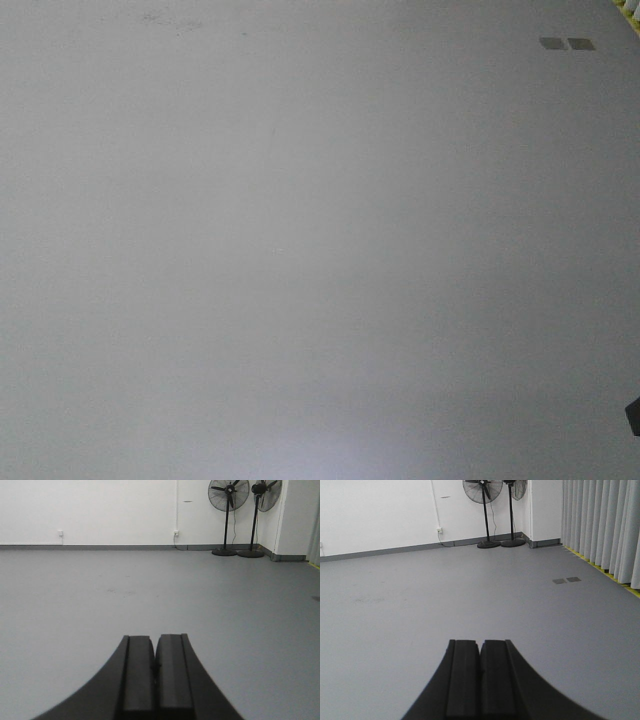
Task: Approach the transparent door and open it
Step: 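Drive the base forward across the grey floor toward the glass door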
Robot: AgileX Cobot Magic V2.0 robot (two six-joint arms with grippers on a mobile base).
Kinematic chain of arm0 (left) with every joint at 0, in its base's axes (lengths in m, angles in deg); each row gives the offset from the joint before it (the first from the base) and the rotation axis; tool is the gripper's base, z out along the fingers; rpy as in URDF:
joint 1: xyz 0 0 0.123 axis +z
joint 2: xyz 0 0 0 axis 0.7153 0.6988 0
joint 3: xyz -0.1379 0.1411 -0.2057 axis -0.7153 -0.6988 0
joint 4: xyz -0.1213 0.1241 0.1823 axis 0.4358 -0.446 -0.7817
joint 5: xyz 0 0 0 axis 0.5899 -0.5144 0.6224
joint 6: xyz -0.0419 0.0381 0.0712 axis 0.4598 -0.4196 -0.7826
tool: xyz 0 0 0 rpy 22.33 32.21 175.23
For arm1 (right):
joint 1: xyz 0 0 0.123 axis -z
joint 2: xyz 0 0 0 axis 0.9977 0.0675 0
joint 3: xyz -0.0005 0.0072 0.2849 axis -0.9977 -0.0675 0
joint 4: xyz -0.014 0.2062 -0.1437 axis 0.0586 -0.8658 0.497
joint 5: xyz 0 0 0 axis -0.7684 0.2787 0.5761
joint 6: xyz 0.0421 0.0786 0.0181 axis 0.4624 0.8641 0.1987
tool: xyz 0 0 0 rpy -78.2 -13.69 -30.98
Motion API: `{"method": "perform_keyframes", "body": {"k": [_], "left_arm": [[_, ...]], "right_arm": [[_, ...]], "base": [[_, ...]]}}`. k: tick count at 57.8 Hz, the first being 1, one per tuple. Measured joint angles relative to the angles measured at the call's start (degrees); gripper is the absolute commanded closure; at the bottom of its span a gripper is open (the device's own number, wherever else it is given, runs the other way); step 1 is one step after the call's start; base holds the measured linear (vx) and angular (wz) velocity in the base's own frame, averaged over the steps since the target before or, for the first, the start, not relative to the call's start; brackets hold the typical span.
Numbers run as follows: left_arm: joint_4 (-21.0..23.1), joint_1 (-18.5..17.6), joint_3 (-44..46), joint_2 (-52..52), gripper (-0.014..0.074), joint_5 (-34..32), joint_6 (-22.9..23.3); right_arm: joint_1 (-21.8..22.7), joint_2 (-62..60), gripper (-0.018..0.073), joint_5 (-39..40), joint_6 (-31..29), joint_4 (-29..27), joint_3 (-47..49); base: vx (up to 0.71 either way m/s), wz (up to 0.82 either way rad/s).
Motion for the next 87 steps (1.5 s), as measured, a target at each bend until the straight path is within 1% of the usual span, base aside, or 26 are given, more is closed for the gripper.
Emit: {"method": "perform_keyframes", "body": {"k": [22,44,60,87], "left_arm": [[0.0,0.0,0.0,0.0,0.0603,0.0,0.0],[0.0,0.0,0.0,0.0,0.0603,0.0,0.0],[0.0,0.0,0.0,0.0,0.0603,0.0,0.0],[0.0,0.0,0.0,0.0,0.0603,0.0,0.0]], "right_arm": [[0.0,0.0,0.0568,0.0,0.0,0.0,0.0],[0.0,0.0,0.0568,0.0,0.0,0.0,0.0],[0.0,0.0,0.0568,0.0,0.0,0.0,0.0],[0.0,0.0,0.0568,0.0,0.0,0.0,0.0]], "base": [[0.08,0.05],[0.24,0.02],[0.43,-0.09],[0.58,0.04]]}}
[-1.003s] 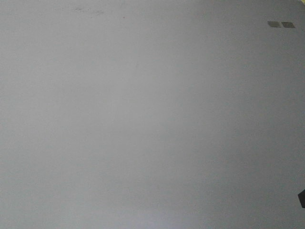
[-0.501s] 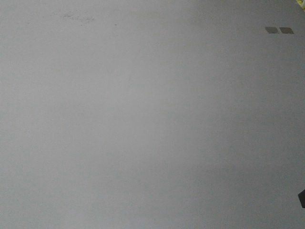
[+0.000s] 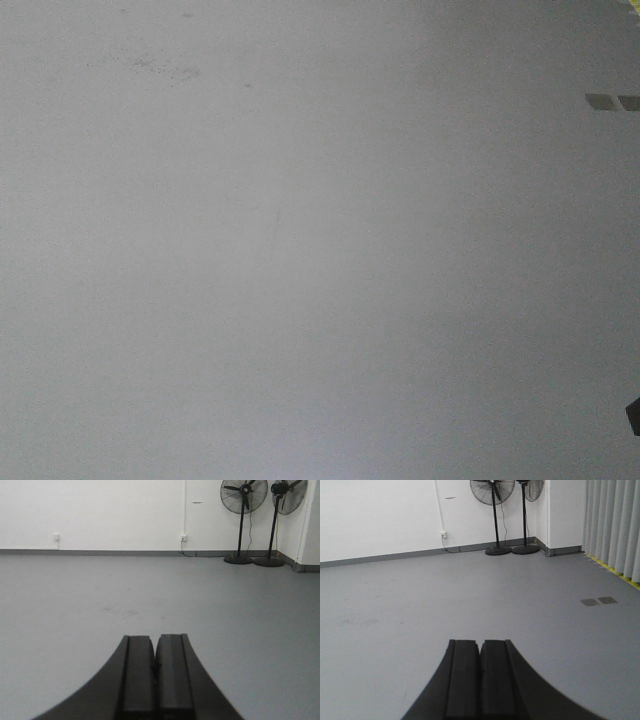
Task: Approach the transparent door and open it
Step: 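Drive the base forward across the grey floor toward the glass door, then turn and approach the white-framed glass door, stopping near its handle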
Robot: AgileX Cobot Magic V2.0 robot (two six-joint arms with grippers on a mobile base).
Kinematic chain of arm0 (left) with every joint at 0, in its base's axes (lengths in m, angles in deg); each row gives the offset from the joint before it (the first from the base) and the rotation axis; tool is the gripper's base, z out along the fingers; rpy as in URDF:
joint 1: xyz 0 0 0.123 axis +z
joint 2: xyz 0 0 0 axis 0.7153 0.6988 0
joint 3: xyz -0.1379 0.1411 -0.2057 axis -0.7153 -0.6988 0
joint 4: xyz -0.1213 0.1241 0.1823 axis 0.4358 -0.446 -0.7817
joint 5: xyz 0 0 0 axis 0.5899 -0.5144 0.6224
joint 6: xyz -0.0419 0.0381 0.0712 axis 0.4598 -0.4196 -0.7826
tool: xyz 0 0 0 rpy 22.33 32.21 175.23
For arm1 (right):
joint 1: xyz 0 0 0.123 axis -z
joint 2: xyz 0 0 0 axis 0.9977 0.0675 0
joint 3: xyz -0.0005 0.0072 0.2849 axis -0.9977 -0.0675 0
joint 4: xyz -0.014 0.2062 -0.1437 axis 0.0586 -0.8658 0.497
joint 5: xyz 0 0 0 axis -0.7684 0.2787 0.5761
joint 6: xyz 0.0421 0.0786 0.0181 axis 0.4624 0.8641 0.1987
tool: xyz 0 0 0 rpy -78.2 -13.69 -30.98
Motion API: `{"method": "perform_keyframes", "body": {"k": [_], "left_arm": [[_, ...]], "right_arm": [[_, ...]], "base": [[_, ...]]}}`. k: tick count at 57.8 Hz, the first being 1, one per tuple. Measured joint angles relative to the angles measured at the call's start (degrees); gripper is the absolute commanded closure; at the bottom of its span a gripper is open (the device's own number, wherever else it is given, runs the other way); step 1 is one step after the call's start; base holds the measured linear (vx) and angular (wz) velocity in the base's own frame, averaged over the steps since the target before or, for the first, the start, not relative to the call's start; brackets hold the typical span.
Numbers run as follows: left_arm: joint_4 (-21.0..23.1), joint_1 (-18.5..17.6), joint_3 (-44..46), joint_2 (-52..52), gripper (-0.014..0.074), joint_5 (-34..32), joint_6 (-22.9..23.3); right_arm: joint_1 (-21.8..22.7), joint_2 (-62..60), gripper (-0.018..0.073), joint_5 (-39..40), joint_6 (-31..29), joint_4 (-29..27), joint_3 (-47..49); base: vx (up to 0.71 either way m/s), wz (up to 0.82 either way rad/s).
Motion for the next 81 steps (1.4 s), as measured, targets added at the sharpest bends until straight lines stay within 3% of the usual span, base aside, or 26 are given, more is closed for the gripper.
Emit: {"method": "perform_keyframes", "body": {"k": [29,81], "left_arm": [[0.0,0.0,0.0,0.0,0.0603,0.0,0.0],[0.0,0.0,0.0,0.0,0.0603,0.0,0.0]], "right_arm": [[0.0,0.0,0.0568,0.0,0.0,0.0,0.0],[0.0,0.0,0.0568,0.0,0.0,0.0,0.0]], "base": [[0.62,0.28],[0.66,0.66]]}}
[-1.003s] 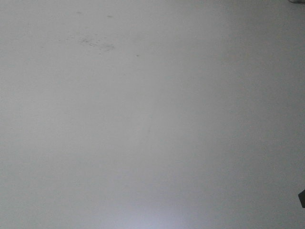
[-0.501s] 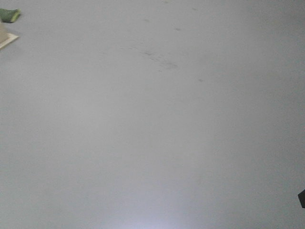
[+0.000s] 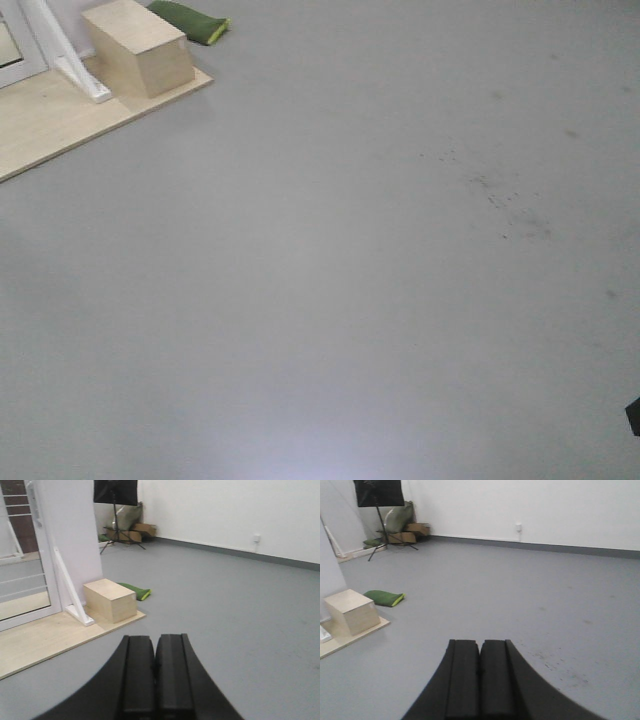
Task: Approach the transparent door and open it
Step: 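Turn and approach the white-framed glass door, stopping near its handle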
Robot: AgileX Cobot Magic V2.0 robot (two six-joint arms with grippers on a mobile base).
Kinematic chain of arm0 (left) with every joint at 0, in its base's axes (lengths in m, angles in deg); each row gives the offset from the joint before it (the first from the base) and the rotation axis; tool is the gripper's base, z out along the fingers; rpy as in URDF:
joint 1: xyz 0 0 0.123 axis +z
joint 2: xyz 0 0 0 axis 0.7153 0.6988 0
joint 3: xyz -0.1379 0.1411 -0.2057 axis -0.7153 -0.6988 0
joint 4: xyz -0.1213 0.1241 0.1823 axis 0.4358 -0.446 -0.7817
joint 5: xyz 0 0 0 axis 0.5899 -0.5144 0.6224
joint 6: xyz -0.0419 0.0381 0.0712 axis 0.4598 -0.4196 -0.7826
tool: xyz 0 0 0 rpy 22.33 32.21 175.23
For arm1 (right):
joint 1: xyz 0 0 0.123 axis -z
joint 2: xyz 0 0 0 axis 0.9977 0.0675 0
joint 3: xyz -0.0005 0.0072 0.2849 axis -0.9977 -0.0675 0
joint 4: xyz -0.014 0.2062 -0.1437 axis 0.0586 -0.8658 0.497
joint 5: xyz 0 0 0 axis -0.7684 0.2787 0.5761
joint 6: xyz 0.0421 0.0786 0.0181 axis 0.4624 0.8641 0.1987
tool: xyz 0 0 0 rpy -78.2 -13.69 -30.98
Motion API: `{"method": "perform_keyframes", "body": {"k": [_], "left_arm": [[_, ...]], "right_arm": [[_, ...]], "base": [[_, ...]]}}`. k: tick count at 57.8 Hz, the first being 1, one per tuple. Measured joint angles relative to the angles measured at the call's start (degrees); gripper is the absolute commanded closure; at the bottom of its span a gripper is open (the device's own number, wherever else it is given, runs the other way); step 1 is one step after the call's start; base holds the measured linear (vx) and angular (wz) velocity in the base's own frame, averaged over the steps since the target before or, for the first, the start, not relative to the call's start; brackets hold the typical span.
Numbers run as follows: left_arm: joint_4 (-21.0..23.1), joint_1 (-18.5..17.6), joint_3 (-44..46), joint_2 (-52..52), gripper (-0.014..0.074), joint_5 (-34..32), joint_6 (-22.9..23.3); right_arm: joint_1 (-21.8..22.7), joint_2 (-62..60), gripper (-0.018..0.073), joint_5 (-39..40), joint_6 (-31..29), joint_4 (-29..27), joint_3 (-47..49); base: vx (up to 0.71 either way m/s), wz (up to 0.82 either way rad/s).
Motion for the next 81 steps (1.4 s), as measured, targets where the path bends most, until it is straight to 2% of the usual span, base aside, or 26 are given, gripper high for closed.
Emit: {"method": "perform_keyframes", "body": {"k": [40,81], "left_arm": [[0.0,0.0,0.0,0.0,0.0603,0.0,0.0],[0.0,0.0,0.0,0.0,0.0603,0.0,0.0]], "right_arm": [[0.0,0.0,0.0568,0.0,0.0,0.0,0.0],[0.0,0.0,0.0568,0.0,0.0,0.0,0.0]], "base": [[0.67,0.56],[0.67,0.31]]}}
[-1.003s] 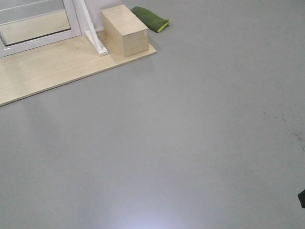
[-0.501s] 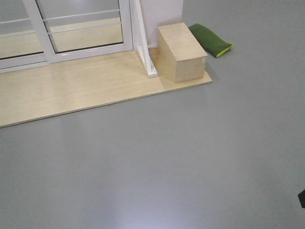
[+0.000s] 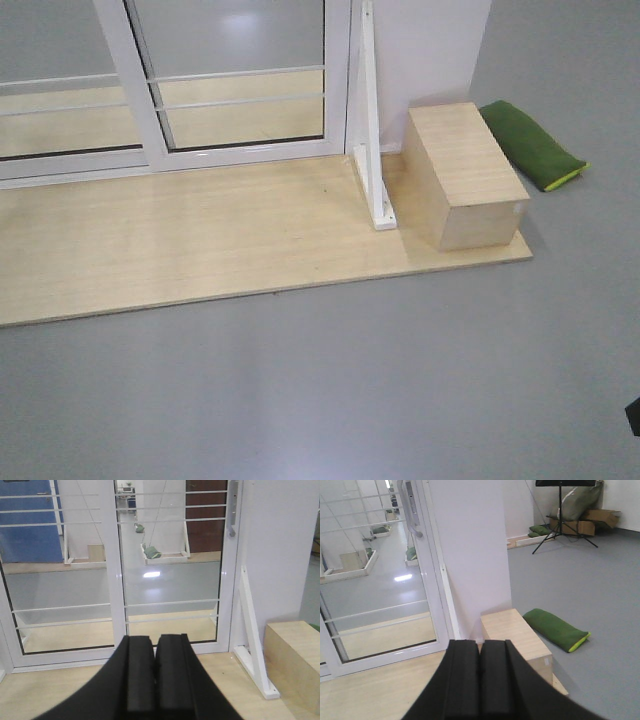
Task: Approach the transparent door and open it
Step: 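Turn and approach the white-framed glass door, stopping near its handle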
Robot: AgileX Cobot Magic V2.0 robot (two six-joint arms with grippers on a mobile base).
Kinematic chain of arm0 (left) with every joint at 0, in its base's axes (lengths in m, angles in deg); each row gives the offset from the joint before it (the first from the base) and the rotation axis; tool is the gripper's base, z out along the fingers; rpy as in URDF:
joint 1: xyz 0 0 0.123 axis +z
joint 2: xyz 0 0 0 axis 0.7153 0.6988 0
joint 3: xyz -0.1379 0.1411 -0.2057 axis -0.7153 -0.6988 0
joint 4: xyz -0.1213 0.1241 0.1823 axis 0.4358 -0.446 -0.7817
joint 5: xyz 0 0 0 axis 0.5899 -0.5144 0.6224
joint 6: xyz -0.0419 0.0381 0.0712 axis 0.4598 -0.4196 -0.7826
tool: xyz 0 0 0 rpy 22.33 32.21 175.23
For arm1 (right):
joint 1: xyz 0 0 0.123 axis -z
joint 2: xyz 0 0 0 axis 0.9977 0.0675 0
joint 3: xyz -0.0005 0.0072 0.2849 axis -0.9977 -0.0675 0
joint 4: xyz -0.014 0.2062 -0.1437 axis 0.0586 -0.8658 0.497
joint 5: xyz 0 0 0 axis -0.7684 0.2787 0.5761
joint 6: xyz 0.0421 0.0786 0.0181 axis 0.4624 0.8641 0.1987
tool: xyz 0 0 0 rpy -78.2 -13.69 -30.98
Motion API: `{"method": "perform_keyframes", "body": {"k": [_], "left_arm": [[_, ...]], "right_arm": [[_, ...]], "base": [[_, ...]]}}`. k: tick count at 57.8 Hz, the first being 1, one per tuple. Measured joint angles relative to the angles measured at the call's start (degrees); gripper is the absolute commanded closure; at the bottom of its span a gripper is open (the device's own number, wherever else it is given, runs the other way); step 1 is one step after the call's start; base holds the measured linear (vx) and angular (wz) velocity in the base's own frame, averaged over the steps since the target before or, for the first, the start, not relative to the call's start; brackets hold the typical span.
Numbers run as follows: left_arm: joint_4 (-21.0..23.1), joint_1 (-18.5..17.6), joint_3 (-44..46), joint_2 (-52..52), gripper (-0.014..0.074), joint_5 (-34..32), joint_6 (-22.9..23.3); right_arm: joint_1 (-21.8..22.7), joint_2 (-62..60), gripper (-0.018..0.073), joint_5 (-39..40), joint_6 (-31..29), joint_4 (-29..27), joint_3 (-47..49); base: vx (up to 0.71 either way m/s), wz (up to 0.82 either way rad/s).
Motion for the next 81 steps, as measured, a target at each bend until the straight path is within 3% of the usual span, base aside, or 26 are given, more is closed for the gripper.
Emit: {"method": "perform_keyframes", "body": {"k": [41,81], "left_arm": [[0.0,0.0,0.0,0.0,0.0603,0.0,0.0],[0.0,0.0,0.0,0.0,0.0603,0.0,0.0]], "right_arm": [[0.0,0.0,0.0568,0.0,0.0,0.0,0.0],[0.0,0.0,0.0568,0.0,0.0,0.0,0.0]], "base": [[0.59,0.16],[0.41,0.04]]}}
